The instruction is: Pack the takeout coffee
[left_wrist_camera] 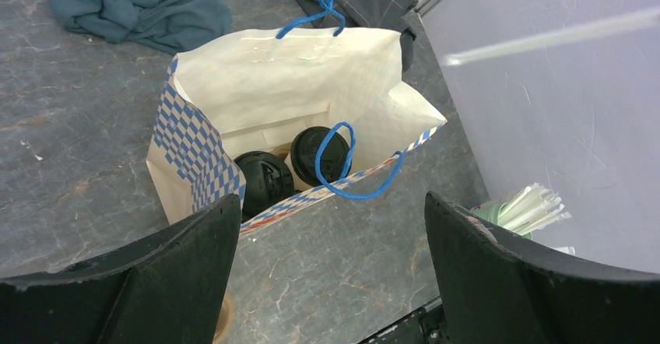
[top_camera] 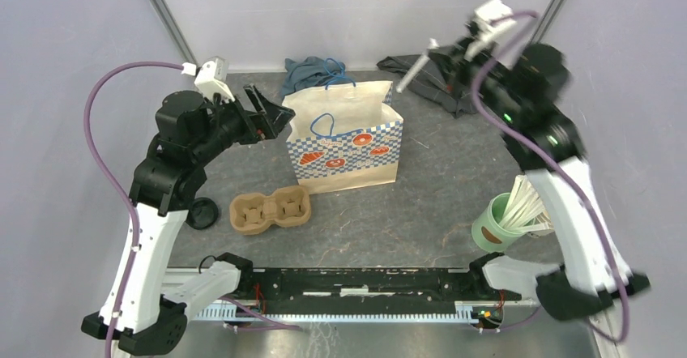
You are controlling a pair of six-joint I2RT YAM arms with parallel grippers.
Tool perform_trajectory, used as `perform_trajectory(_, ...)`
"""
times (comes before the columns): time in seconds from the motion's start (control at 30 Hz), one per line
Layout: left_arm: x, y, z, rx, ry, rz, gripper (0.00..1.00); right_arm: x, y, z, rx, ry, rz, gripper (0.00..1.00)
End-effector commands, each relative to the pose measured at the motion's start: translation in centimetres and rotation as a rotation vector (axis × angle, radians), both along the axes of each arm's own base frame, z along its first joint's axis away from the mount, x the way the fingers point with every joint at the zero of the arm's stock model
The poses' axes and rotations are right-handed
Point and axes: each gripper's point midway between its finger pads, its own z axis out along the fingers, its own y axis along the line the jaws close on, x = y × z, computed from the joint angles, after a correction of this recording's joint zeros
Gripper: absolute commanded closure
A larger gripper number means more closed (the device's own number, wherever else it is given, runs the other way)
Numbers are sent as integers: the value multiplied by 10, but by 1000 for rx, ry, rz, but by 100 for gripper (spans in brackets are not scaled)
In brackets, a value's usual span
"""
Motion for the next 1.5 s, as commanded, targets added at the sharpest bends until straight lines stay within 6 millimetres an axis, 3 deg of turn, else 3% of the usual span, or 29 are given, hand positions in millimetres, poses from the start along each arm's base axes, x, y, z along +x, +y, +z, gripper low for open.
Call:
perform_trajectory(0.0, -8, 11, 32, -31, -99, 49, 7, 27, 73, 21, 62, -52, 259, 100)
perform_trajectory(0.13, -12, 19, 32, -14, -110, 77, 7, 45, 133, -3, -71, 8, 273, 100)
perform_trajectory(0.23, -15, 22, 33, -10, -116, 87, 7, 55, 158, -31, -165, 34, 242, 100)
perform_trajectory(0.63, -18, 24, 28, 65, -104, 63, 7, 74, 176, -118, -604, 43, 28, 99)
perform_trajectory(0.7, -19, 24, 27, 72, -103, 58, 7, 73, 193, -129, -651, 32, 51, 91)
perform_trajectory(0.8, -21, 25, 27, 81, -104, 56, 7, 72, 218, -129, -630, 42, 52, 54)
perform_trajectory(0.87, -21, 26, 28, 81, -110, 59, 7, 71, 224, -110, -540, 62, 48, 32)
perform_trajectory(0.97, -22, 27, 34, 79, -123, 64, 7, 56, 210, -83, -418, 70, 38, 13)
perform_trajectory(1.07, -21, 27, 40, 71, -141, 67, 6, 38, 172, -56, -330, 75, -27, 2)
perform_trajectory(1.2, -21, 26, 56, 23, -177, 76, 6, 2, 112, -28, -229, 105, -98, 2)
perform_trajectory(1.47, -33, 19, 100, -85, -290, 40, 5, -80, 12, 4, 38, 127, -90, 2)
